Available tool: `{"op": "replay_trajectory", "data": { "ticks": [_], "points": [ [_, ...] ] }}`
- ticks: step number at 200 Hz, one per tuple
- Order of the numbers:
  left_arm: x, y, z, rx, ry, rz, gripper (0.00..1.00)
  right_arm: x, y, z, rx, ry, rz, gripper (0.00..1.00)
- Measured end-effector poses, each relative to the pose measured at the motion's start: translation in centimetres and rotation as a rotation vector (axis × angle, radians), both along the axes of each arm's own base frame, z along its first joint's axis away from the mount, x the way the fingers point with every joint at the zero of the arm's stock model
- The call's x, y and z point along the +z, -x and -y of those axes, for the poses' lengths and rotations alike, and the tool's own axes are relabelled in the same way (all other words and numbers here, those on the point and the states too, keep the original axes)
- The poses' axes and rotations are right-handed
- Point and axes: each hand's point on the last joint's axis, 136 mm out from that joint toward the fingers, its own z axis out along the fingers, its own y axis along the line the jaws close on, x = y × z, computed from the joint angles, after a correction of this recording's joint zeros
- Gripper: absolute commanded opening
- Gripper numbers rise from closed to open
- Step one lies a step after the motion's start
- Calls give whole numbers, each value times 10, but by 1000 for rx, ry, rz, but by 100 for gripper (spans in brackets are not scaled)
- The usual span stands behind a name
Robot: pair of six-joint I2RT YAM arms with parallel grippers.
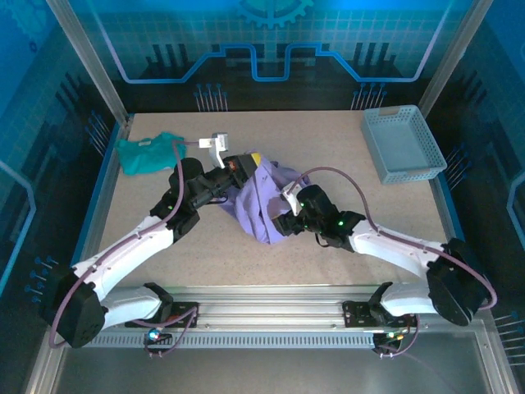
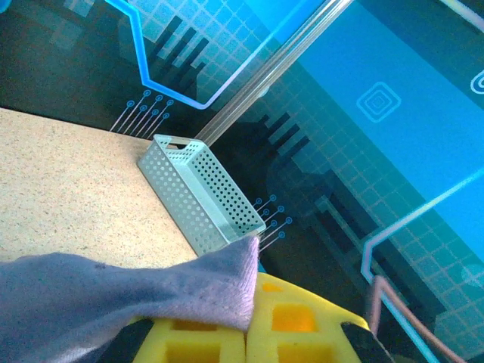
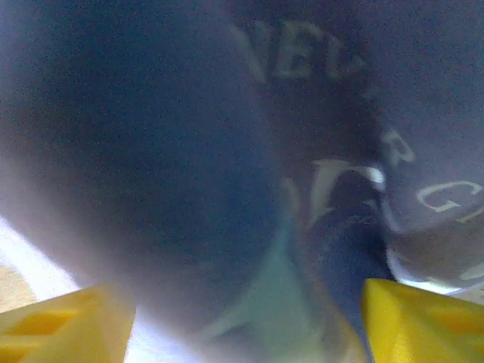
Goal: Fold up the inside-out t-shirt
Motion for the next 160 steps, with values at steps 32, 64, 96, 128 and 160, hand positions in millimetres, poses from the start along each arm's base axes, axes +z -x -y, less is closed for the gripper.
{"op": "replay_trajectory", "data": {
  "ticks": [32,64,96,128,160],
  "points": [
    [10,2,-9,37,3,9,0,21,-26,18,-66,1,71,0],
    [49,13,-23,79,36,88,0,143,-46,59,-136,-65,271,0],
    [107,37,-28,60,108,215,0,298,-32,91,-151,-153,556,0],
    [121,42,-31,66,137,251,0,344,-34,80,-67,-139,617,3],
    [82,22,-37,153,93,175,0,269,-90,54,-37,-25,415,9]
  ]
}}
